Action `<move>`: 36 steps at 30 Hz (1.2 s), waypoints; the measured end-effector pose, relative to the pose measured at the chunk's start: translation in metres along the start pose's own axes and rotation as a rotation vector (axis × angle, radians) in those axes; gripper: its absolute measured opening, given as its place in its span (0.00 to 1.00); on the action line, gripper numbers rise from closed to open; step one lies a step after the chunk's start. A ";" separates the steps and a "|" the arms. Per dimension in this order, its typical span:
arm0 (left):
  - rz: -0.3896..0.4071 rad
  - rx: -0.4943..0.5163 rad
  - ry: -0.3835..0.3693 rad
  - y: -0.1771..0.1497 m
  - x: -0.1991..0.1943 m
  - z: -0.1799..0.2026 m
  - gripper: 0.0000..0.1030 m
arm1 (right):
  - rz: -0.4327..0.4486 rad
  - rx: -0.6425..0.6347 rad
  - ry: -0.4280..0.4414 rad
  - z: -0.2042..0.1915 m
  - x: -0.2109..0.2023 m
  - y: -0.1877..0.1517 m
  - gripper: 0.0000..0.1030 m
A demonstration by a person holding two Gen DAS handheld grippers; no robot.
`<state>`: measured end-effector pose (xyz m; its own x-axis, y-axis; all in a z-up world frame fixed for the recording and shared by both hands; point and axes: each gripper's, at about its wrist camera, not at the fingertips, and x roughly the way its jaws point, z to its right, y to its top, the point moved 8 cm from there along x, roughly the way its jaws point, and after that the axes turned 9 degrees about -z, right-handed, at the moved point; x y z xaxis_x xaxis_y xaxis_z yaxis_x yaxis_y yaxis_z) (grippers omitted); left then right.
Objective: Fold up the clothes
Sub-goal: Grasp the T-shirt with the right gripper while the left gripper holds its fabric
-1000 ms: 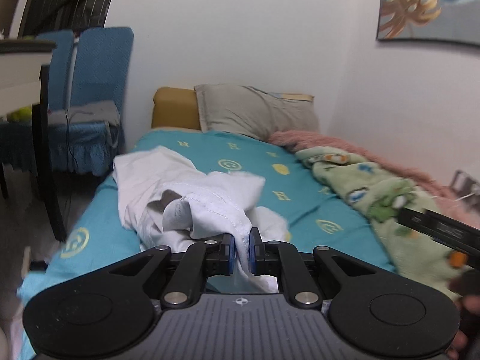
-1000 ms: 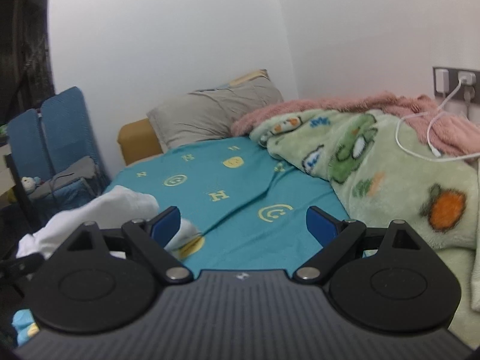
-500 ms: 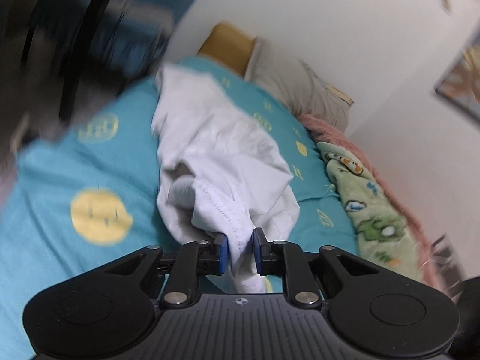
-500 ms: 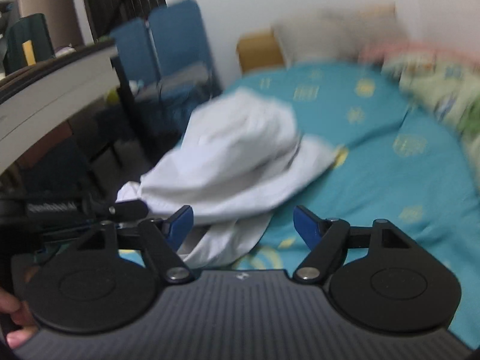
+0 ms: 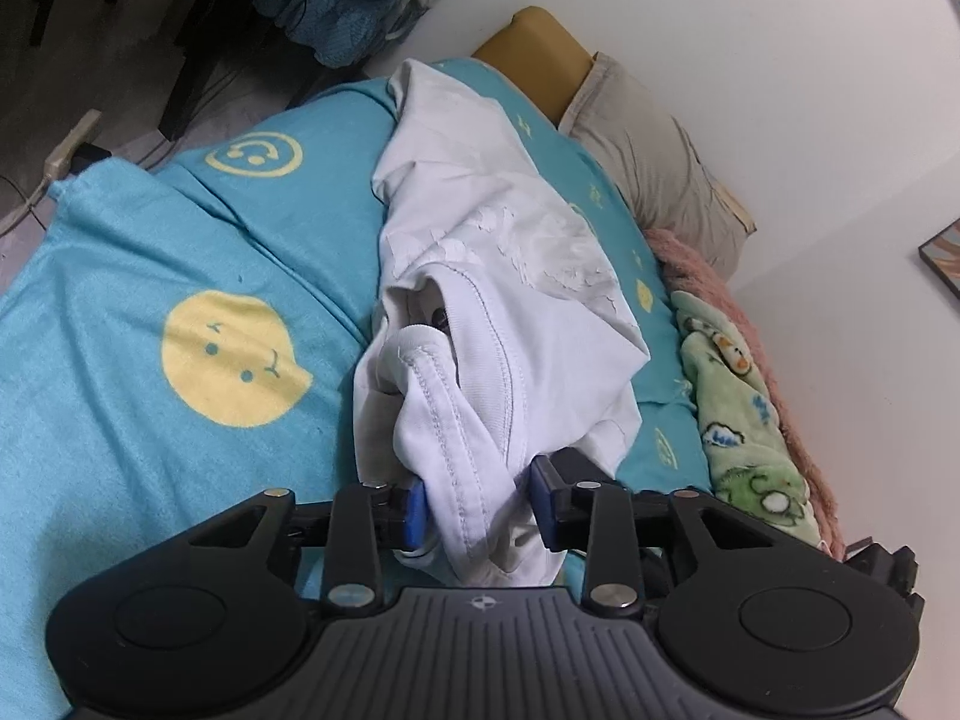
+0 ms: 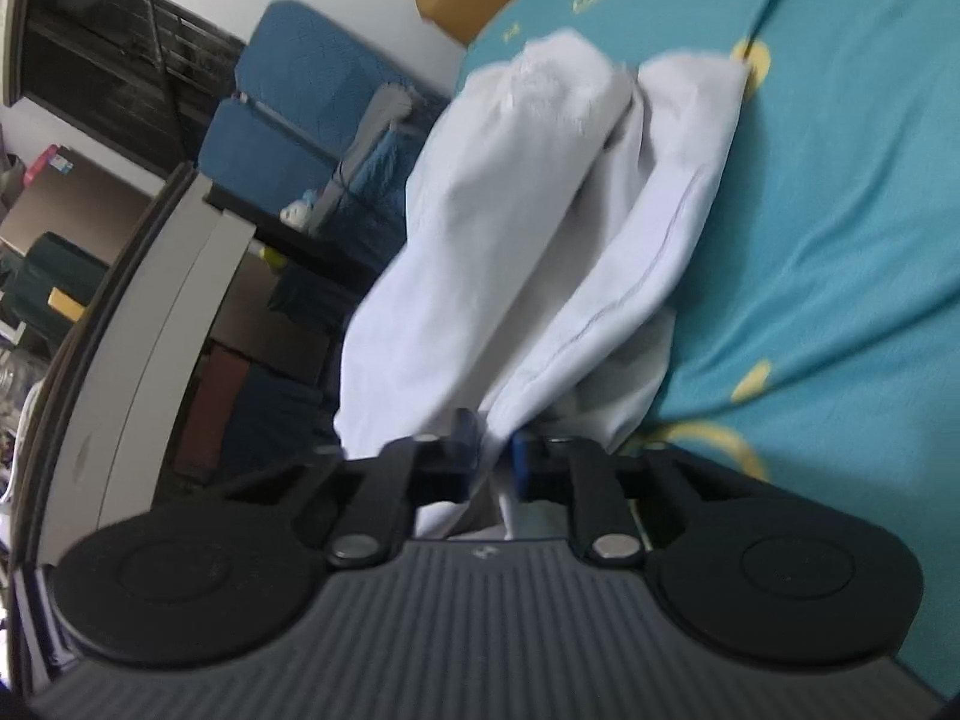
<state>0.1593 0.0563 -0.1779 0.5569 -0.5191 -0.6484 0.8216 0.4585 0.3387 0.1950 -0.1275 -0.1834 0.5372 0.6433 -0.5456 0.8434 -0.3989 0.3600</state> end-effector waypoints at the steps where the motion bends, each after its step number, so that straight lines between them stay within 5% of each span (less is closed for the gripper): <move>1: -0.005 0.014 -0.010 -0.002 0.001 0.004 0.36 | 0.022 0.001 -0.008 0.001 -0.005 0.005 0.09; 7: -0.036 0.147 -0.017 -0.017 0.008 0.029 0.37 | 0.192 -0.048 -0.073 0.001 -0.045 0.032 0.06; 15: -0.118 0.147 0.057 -0.027 0.035 0.022 0.36 | 0.383 0.060 -0.093 0.034 -0.105 0.065 0.06; 17: -0.139 0.137 0.100 -0.028 0.041 0.016 0.32 | 0.425 0.083 -0.111 0.042 -0.119 0.070 0.05; 19: -0.145 0.116 0.137 -0.028 0.042 0.008 0.12 | 0.462 0.095 -0.127 0.048 -0.132 0.074 0.05; 22: -0.068 0.102 0.153 -0.017 0.024 0.005 0.08 | 0.503 0.084 -0.175 0.052 -0.145 0.076 0.05; 30: 0.462 0.355 0.220 0.024 -0.091 0.057 0.05 | 0.570 0.056 -0.251 0.051 -0.182 0.071 0.05; 33: 0.455 0.458 0.246 0.027 -0.093 0.068 0.05 | 0.518 0.016 -0.282 0.047 -0.179 0.067 0.05; 36: 0.302 0.465 0.300 0.026 -0.060 0.055 0.06 | 0.389 0.023 -0.397 0.066 -0.153 0.063 0.07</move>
<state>0.1543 0.0600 -0.0932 0.7697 -0.1596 -0.6182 0.6380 0.1561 0.7540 0.1672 -0.2943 -0.1269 0.7694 0.1513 -0.6206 0.5792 -0.5749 0.5779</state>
